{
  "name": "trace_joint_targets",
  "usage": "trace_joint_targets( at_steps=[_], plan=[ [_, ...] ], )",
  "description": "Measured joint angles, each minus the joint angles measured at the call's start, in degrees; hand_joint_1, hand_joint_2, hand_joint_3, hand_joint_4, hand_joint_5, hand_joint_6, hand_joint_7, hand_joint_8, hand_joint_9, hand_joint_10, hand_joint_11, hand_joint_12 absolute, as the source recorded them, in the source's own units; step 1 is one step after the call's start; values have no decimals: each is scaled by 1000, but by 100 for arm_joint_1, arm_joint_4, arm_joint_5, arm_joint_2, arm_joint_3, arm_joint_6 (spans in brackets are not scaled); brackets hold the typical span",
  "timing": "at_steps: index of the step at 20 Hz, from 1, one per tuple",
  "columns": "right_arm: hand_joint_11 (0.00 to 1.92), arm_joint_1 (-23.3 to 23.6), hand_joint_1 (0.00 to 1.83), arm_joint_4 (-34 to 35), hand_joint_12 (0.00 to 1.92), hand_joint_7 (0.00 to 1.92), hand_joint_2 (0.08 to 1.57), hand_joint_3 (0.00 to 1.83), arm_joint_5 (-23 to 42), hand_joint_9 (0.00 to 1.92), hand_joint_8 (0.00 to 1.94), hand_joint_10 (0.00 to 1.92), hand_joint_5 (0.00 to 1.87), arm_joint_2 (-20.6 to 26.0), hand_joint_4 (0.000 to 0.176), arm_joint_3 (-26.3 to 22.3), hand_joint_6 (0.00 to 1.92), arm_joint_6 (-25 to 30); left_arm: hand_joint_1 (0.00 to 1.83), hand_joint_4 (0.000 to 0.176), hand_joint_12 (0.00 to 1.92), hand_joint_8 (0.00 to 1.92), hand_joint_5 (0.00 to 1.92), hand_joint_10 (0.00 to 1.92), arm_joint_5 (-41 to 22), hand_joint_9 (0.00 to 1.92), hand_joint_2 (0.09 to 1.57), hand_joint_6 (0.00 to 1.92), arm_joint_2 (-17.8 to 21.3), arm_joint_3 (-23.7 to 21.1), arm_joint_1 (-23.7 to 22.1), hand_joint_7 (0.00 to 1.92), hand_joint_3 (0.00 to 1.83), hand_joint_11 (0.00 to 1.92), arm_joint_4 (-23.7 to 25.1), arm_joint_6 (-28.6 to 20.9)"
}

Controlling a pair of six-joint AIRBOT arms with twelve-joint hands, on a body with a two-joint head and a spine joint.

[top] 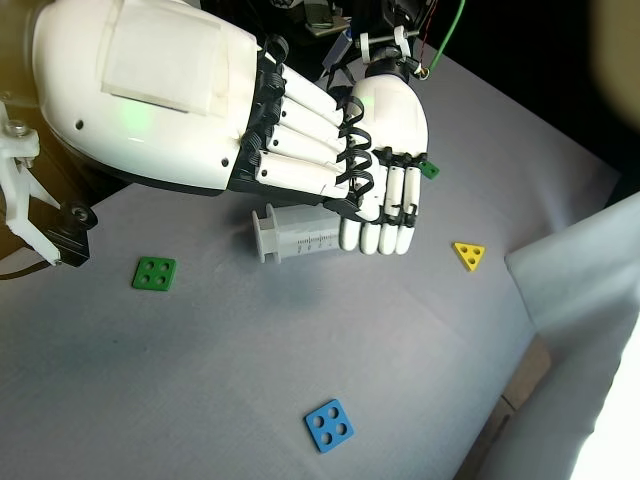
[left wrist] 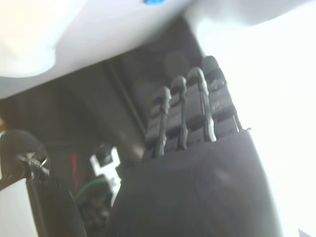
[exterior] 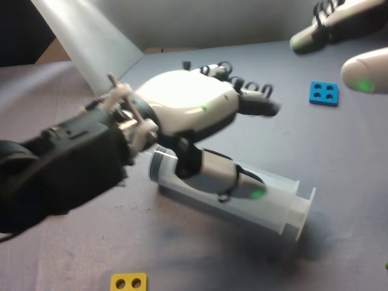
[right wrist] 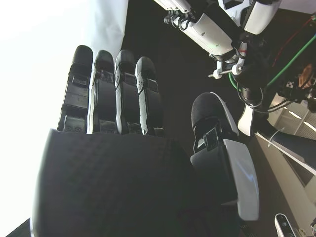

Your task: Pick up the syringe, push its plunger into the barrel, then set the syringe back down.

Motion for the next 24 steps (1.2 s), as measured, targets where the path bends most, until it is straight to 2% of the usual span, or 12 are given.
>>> trace_joint_targets(
  at_steps=[1,2,4,6,8,10,11,12,15,16,19,24],
  plan=[
    [255,-22,76,166,1758,556,1448,3,28,454,1488,1587,570,0,0,0,1158,-271,534,0,1909,1899,532,1904,83,521,1321,1673,142,4,-61,490,16,516,280,-245],
    [439,-22,172,286,1888,595,1459,1,68,569,1726,1804,584,0,0,2,1375,-428,447,0,1919,1917,571,1918,129,599,1401,1717,286,4,-144,553,18,592,662,-529],
    [626,-22,450,431,1920,611,1449,0,238,661,1929,1916,563,-4,0,24,1856,-498,388,0,1921,1921,629,1921,221,722,1491,1859,557,4,-350,666,16,772,1495,-1237],
    [737,-22,482,481,1921,674,1469,4,400,726,1941,1921,673,-4,0,24,1918,-623,325,0,1921,1921,720,1921,356,817,1560,1919,774,9,-610,759,11,912,2514,-2044],
    [852,-22,278,514,1921,735,1543,11,426,782,1941,1921,756,-7,0,24,1921,-713,224,0,1921,1921,831,1921,496,901,1571,1921,883,28,-946,871,54,973,3644,-2885],
    [893,-22,255,527,1921,844,1570,12,424,824,1941,1921,888,-4,0,24,1921,-732,177,0,1921,1921,890,1921,577,944,1571,1921,1023,37,-1440,952,76,974,5233,-4146],
    [913,-22,249,527,1921,892,1571,25,424,847,1941,1921,944,-4,0,24,1921,-734,197,0,1921,1921,898,1921,590,936,1571,1921,1047,42,-1574,956,74,960,5685,-4538],
    [1012,-22,285,529,1921,996,1571,37,424,942,1941,1921,1028,-4,0,24,1921,-745,248,0,1921,1921,896,1921,586,920,1571,1921,1082,39,-1716,955,65,938,6509,-5261],
    [1137,-24,379,597,1921,1113,1563,8,448,1087,1941,1921,1107,-4,0,26,1921,-1010,360,0,1921,1921,867,1921,461,873,1571,1921,1252,-42,-1989,917,43,904,8308,-6902],
    [1164,-39,429,726,1921,1151,1547,0,474,1127,1941,1921,1151,-4,0,33,1921,-1266,379,0,1921,1921,867,1921,376,881,1571,1921,1412,-136,-2022,926,38,912,8581,-7180],
    [1170,-39,382,870,1921,1167,1553,2,772,1160,1941,1921,1146,7,0,74,1921,-1692,371,0,1921,1921,834,1921,269,864,1571,1921,1696,-238,-2022,912,28,885,8795,-7298],
    [1181,-46,406,850,1921,1156,1549,0,1211,1150,1941,1921,1111,2,0,170,1921,-1827,319,0,1921,1921,826,1921,251,881,1571,1921,1690,-262,-2041,925,47,884,9001,-7501]
  ],
)
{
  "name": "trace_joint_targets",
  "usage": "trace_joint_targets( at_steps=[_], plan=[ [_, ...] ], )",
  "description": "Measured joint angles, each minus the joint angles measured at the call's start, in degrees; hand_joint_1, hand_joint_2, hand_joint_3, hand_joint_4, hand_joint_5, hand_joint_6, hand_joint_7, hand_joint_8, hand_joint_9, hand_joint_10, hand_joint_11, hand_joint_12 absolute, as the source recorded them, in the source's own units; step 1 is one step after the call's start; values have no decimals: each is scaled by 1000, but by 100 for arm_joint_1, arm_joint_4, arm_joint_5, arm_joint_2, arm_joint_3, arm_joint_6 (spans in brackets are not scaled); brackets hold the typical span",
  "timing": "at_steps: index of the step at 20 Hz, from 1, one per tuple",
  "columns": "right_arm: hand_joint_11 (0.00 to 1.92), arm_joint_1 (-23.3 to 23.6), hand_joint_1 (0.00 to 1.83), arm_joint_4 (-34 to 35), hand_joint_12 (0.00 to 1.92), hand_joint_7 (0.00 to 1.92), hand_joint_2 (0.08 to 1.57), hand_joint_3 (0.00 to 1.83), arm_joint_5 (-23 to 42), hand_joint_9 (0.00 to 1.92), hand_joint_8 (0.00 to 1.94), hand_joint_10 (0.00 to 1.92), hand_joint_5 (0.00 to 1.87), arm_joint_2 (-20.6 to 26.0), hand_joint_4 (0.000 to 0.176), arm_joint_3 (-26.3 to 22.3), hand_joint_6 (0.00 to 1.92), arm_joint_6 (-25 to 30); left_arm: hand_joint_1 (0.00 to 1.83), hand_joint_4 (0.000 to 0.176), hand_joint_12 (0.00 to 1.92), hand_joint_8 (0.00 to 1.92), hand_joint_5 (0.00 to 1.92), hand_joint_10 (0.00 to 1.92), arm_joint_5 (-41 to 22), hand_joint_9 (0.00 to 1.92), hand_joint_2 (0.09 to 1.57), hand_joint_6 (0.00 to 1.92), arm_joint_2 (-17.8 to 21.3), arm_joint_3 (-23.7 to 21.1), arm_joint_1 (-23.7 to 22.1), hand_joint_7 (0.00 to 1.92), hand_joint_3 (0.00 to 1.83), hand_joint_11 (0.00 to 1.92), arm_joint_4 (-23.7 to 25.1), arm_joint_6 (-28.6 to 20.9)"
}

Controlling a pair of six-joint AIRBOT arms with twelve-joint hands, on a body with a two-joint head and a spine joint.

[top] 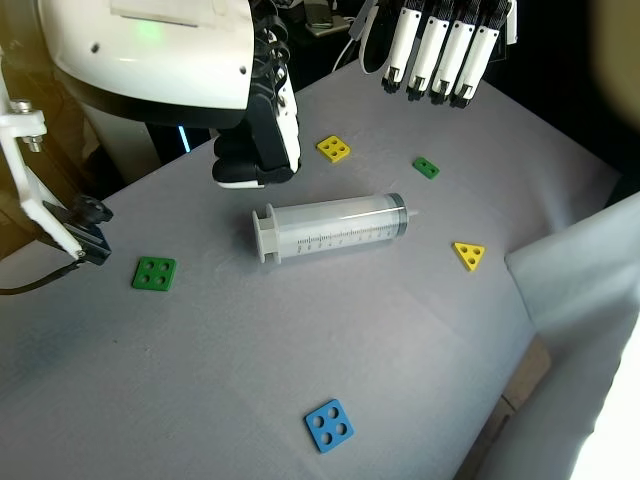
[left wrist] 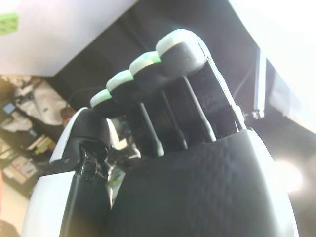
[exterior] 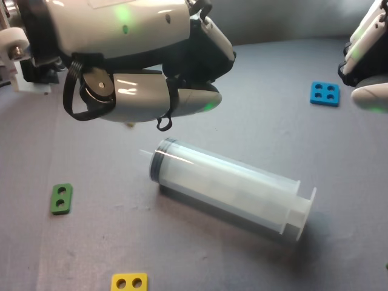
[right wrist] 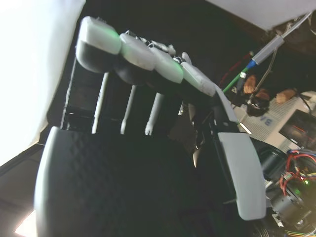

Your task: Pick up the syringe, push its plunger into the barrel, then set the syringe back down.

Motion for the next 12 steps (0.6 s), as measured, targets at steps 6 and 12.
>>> trace_joint_targets(
  at_steps=[6,12],
  plan=[
    [1151,-101,370,0,1921,1117,1564,1,37,1107,1941,1921,1066,-20,0,0,1921,-42,335,0,1921,1921,823,1921,46,882,1571,1921,0,-2,-74,925,47,894,-7,-7],
    [1105,-186,387,-11,1921,1106,1558,0,31,1074,1941,1921,1064,-48,0,0,1921,-59,331,0,1921,1921,833,1921,122,910,1571,1921,0,-55,-83,945,50,920,-48,-7]
  ],
)
